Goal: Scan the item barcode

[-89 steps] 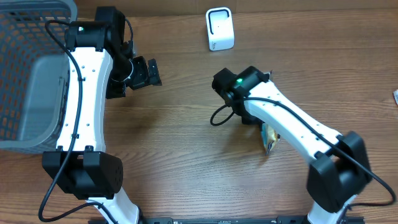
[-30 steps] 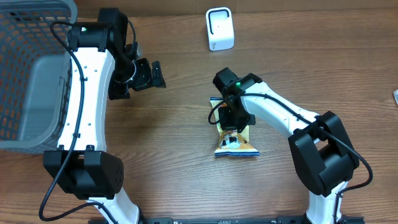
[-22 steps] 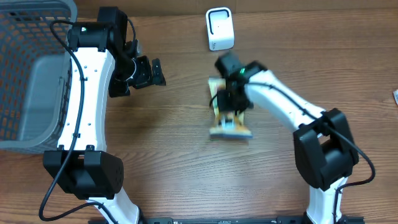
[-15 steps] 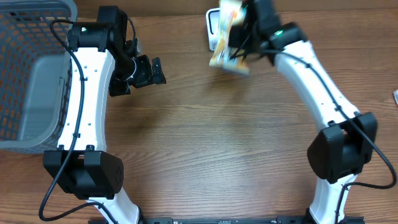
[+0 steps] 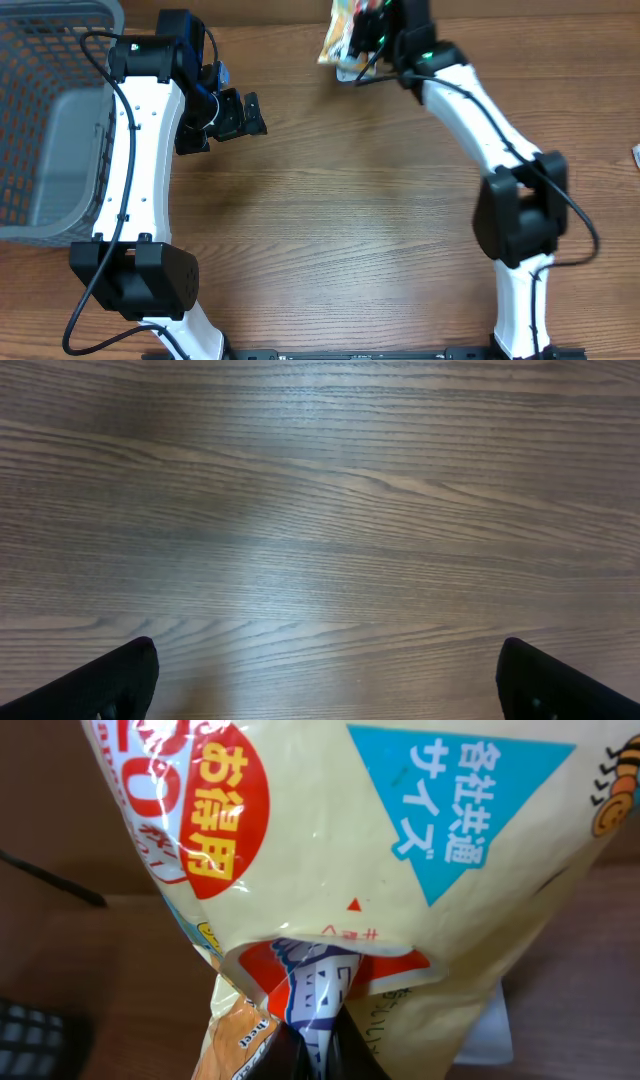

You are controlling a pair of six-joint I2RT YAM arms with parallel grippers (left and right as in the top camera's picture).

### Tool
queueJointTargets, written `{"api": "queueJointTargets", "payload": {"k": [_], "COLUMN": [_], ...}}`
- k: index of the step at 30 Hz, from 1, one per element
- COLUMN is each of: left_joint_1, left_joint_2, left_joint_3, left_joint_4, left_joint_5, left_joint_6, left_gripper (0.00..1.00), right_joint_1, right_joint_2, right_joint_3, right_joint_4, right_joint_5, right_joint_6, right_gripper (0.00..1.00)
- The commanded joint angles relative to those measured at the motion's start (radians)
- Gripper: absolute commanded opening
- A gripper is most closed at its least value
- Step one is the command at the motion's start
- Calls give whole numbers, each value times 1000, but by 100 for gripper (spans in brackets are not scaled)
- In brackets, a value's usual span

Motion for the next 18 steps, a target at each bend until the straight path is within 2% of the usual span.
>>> {"api": "queueJointTargets", "payload": {"k": [1, 6, 12, 18], "left_joint_1": [-6, -6, -6, -6], "left_joint_2": [7, 7, 7, 7], "left_joint_3": [-5, -5, -5, -5], "left_joint_4": [2, 2, 2, 2], "left_joint_5": [4, 3, 3, 3], "left_joint_6": [26, 26, 26, 26], "left_gripper": [100, 100, 100, 100], "right_joint_1": [3, 3, -3, -89], "right_joint_2": [31, 33, 16, -74], "right_joint_3": [16, 16, 29, 142], "right_joint_4": [2, -19, -61, -203], "right_joint_5": [93, 180, 182, 182], "right_joint_6": [5, -2, 6, 98], "right_gripper": [4, 4, 4, 4]}}
